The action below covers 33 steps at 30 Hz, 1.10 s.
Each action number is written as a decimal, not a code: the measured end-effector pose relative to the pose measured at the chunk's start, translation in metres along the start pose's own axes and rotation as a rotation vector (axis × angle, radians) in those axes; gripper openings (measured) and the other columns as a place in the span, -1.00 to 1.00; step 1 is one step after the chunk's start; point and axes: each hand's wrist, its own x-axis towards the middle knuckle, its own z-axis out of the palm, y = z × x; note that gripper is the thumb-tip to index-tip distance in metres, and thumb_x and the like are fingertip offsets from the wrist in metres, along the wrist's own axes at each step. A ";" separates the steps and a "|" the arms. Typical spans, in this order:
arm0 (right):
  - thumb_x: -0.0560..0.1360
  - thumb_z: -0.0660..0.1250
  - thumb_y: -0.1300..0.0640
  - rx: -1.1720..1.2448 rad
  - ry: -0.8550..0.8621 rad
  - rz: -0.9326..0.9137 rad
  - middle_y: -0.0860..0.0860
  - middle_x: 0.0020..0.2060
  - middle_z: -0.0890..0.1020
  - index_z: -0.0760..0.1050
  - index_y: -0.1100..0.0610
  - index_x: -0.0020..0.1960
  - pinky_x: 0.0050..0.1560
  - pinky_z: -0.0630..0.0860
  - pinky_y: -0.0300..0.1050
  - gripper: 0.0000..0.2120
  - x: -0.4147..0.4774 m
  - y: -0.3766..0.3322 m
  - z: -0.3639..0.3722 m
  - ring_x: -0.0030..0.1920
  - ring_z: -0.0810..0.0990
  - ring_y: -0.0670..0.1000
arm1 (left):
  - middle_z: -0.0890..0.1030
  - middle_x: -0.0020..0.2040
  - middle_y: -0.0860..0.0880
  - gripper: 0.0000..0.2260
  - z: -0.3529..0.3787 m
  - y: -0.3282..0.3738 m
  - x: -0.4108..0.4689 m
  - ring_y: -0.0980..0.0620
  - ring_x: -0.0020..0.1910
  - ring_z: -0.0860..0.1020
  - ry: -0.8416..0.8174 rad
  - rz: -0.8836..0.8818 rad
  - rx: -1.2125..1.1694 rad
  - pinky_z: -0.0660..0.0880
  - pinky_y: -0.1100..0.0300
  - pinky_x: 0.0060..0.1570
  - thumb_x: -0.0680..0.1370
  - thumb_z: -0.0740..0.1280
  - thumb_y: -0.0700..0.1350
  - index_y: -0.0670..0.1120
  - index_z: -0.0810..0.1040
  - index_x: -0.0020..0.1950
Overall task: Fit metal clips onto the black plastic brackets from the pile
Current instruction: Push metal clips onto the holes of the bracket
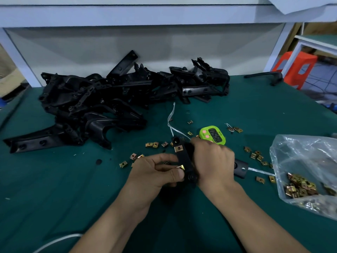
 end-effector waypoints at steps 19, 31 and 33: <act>-0.31 0.61 0.23 0.094 0.168 -0.100 0.01 -0.60 0.46 0.42 0.08 -0.46 -0.39 0.15 -0.22 -0.48 -0.010 -0.019 0.010 -0.64 0.44 0.07 | 0.68 -0.22 -0.13 -0.59 -0.009 -0.004 0.004 0.02 -0.28 0.64 -0.161 -0.052 0.000 0.55 0.25 -0.32 0.26 0.60 -0.20 -0.10 0.70 0.09; 0.35 0.34 0.05 0.238 -0.056 -0.200 -0.08 -0.19 0.56 0.34 -0.08 -0.01 -0.26 0.25 -0.12 -0.73 -0.019 -0.016 -0.017 -0.10 0.61 0.04 | 0.61 0.01 -0.28 -0.08 -0.004 0.001 0.004 -0.19 0.03 0.61 -0.335 0.120 -0.063 0.56 0.06 0.04 0.06 0.74 0.05 -0.40 0.47 0.22; 0.32 0.34 0.07 0.296 -0.093 -0.154 -0.10 -0.34 0.43 0.28 -0.09 -0.08 -0.32 0.21 -0.11 -0.72 -0.022 -0.016 -0.018 -0.15 0.61 0.07 | 0.59 0.01 -0.27 0.02 0.000 0.005 0.003 -0.19 0.03 0.58 -0.313 0.095 -0.032 0.50 0.01 0.06 0.02 0.74 0.10 -0.40 0.43 0.27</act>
